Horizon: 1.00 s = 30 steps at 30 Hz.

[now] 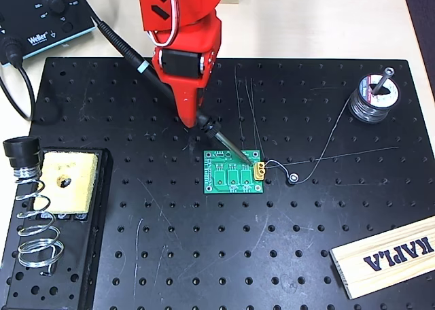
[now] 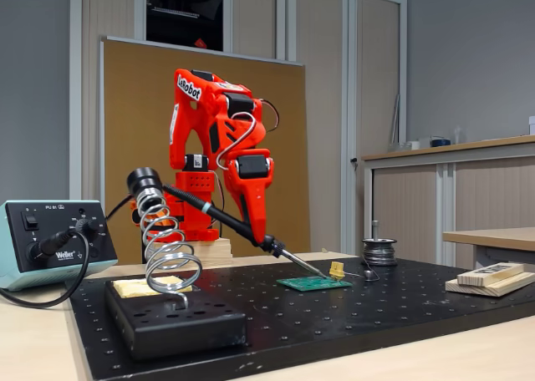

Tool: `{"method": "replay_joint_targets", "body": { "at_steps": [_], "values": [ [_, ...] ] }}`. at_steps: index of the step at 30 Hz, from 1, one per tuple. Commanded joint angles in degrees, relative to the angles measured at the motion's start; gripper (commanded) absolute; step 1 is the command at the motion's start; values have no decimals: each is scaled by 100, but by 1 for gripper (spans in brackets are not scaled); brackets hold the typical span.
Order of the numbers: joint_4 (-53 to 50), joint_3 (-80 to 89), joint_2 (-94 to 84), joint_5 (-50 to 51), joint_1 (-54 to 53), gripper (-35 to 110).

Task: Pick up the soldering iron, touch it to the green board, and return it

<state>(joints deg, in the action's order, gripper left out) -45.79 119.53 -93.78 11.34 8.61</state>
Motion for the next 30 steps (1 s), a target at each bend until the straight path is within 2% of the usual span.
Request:
{"method": "replay_joint_targets", "body": {
  "at_steps": [1, 30],
  "values": [
    [9, -316, -9, -26, 132, 0],
    [44, -457, 202, -70, 132, 0]
  ]
}}
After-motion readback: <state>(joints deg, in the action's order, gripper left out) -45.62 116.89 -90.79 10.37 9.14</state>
